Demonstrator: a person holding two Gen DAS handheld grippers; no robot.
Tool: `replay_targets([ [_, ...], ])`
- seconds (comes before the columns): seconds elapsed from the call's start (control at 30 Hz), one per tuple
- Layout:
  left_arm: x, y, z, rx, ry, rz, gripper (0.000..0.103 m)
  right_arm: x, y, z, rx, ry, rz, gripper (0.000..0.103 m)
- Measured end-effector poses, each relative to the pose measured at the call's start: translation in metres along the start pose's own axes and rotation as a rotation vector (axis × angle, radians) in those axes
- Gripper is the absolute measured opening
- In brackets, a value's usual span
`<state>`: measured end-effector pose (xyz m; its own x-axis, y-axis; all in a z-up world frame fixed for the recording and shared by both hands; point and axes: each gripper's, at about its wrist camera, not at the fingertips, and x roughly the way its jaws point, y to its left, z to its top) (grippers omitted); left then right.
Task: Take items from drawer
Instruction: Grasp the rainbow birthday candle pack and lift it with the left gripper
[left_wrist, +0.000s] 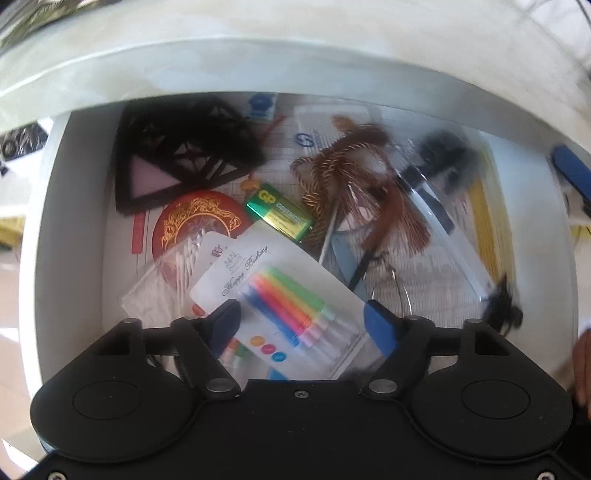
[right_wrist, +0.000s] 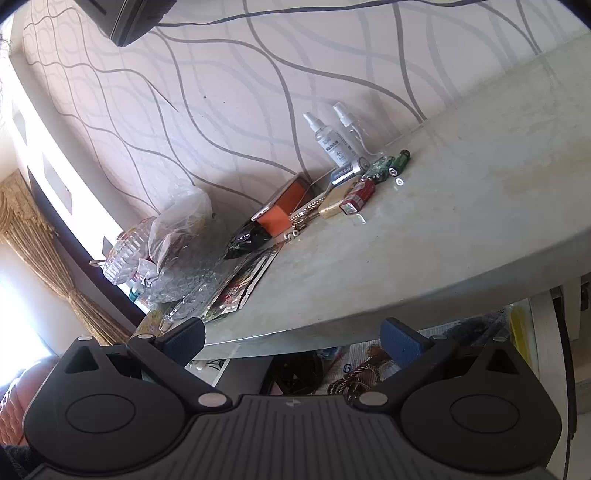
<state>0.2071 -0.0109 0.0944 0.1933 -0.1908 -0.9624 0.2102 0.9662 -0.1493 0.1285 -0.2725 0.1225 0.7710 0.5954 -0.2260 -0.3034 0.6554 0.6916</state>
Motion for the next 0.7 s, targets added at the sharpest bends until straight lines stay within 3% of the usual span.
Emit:
replay_targets([
  [0.07, 0.003, -0.009, 0.000, 0.023, 0.001, 0.024, 0.086, 0.000, -0.001, 0.000, 0.007, 0.000, 0.007, 0.103],
  [0.17, 0.006, -0.019, -0.006, 0.079, -0.024, 0.070, 0.085, -0.002, -0.003, 0.000, 0.018, -0.005, 0.019, 0.103],
  [0.23, 0.003, -0.017, -0.007, 0.082, -0.044, 0.079, 0.075, -0.003, -0.005, 0.001, 0.029, -0.008, 0.022, 0.103],
  [0.3, -0.001, -0.012, -0.007, 0.077, -0.065, 0.089, 0.057, -0.003, -0.007, 0.001, 0.043, -0.011, 0.022, 0.103],
  [0.33, -0.003, -0.009, -0.007, 0.072, -0.064, 0.084, 0.056, -0.003, -0.008, 0.002, 0.051, -0.013, 0.023, 0.103],
  [0.47, -0.007, -0.001, -0.008, 0.078, -0.061, 0.075, 0.026, -0.005, -0.011, 0.003, 0.076, -0.027, 0.032, 0.103],
  [0.7, -0.014, 0.003, -0.010, 0.124, -0.110, 0.018, 0.025, -0.005, -0.010, 0.003, 0.073, -0.040, 0.025, 0.103],
])
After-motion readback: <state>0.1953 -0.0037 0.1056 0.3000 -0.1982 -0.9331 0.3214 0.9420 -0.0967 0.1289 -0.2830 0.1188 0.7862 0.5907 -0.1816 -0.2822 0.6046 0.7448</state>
